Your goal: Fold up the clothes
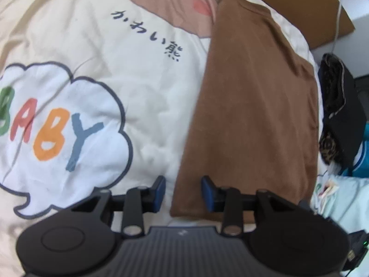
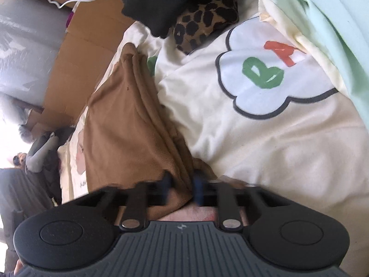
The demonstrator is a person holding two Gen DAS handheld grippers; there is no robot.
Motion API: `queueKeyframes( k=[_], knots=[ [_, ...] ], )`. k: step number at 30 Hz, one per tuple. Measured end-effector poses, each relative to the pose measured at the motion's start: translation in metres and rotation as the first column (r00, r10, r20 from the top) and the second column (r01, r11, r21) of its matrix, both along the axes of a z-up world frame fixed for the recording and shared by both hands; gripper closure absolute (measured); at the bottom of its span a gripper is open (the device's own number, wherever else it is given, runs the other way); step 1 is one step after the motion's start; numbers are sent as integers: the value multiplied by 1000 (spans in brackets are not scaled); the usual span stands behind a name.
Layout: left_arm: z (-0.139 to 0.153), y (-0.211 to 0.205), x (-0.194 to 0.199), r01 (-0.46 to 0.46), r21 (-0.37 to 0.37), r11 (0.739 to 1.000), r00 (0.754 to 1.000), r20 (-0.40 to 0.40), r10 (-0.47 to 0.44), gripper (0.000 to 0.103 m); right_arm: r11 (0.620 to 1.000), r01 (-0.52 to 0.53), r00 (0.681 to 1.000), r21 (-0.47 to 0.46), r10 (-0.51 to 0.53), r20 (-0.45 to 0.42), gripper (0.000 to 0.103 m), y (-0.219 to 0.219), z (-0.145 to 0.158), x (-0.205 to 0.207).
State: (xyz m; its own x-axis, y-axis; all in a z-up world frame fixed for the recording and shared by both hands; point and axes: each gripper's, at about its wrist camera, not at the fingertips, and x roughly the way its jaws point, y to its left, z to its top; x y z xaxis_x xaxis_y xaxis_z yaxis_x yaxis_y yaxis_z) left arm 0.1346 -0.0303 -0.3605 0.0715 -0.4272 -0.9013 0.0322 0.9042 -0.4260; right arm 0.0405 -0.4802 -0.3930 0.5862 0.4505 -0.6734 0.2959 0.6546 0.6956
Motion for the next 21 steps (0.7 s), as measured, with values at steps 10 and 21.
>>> queueKeyframes(
  k=[10, 21],
  knots=[
    [-2, 15, 4, -14, -84, 996, 999, -34, 11, 75, 999, -2, 1000, 37, 1, 30, 79, -2, 7, -2],
    [-23, 14, 11, -98, -219, 971, 991, -112, 74, 67, 998, 14, 1000, 57, -14, 6, 67, -4, -10, 5]
  ],
)
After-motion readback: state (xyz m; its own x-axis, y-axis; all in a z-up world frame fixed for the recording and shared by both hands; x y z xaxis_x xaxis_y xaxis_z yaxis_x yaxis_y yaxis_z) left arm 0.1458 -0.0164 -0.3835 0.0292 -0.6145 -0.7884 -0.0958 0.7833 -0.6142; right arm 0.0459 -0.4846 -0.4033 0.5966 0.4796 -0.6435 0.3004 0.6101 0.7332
